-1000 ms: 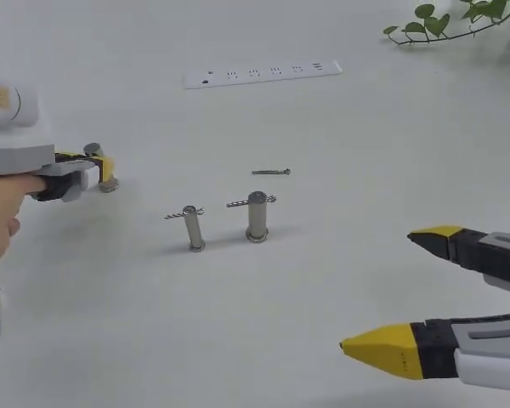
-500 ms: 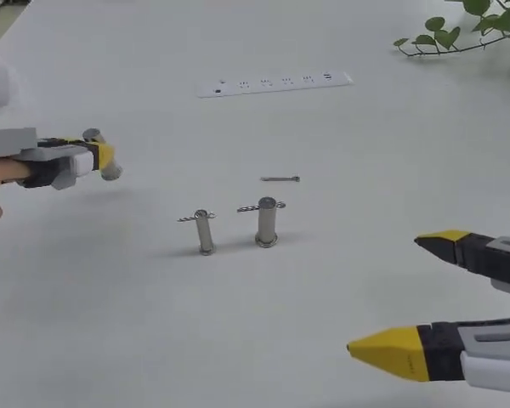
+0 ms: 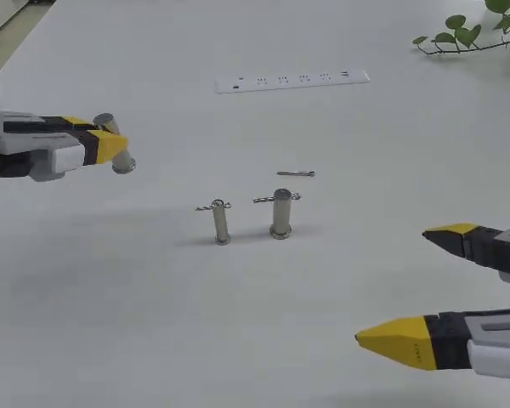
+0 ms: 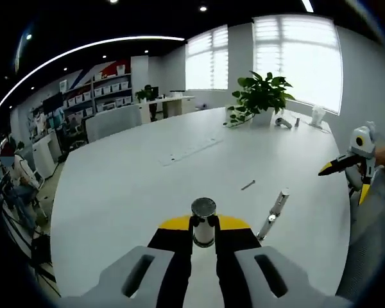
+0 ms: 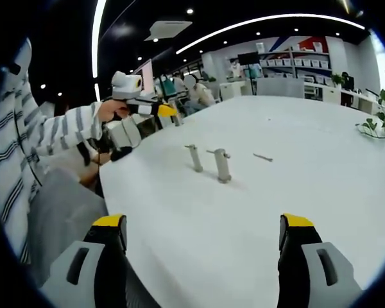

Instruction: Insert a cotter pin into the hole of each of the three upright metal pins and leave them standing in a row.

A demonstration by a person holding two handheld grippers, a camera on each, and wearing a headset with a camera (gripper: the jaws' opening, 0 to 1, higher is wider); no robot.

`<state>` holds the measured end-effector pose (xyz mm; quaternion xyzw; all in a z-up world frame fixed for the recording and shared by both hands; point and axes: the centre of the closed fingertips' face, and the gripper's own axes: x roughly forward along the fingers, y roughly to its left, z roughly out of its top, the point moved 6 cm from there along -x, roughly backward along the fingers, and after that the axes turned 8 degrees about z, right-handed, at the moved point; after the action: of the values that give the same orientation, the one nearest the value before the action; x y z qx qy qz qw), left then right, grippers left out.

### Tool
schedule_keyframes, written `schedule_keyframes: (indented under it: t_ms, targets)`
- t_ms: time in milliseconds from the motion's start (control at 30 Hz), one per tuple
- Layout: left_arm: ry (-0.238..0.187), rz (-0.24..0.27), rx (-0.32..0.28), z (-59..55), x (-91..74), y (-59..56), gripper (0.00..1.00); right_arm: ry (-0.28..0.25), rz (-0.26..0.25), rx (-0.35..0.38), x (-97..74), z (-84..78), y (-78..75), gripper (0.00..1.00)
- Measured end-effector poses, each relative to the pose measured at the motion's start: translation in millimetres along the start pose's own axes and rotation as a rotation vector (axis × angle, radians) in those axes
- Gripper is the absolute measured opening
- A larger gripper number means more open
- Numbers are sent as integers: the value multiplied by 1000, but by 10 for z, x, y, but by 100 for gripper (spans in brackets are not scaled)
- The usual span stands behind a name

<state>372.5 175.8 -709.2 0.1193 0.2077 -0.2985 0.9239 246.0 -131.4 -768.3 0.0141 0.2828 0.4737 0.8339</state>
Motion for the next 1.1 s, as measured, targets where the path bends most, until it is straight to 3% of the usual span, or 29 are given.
schedule_keyframes:
  t_ms: [300, 433, 667, 900, 1100]
  targets:
    - [-8, -170, 121, 121, -75, -374, 11, 11, -8, 0, -22, -26, 2, 100]
    - [-16, -248, 142, 152, -89, -530, 11, 10, -10, 2, -33, -31, 7, 100]
    - [-16, -317, 184, 149, -87, -756, 11, 16, -25, -3, -52, -51, -17, 99]
    - [-6, -360, 172, 51, -40, -946, 11, 19, -30, -3, -79, -45, -35, 99]
    - [26, -396, 146, -173, 30, -1146, 11, 31, -29, 4, -76, -72, -35, 99]
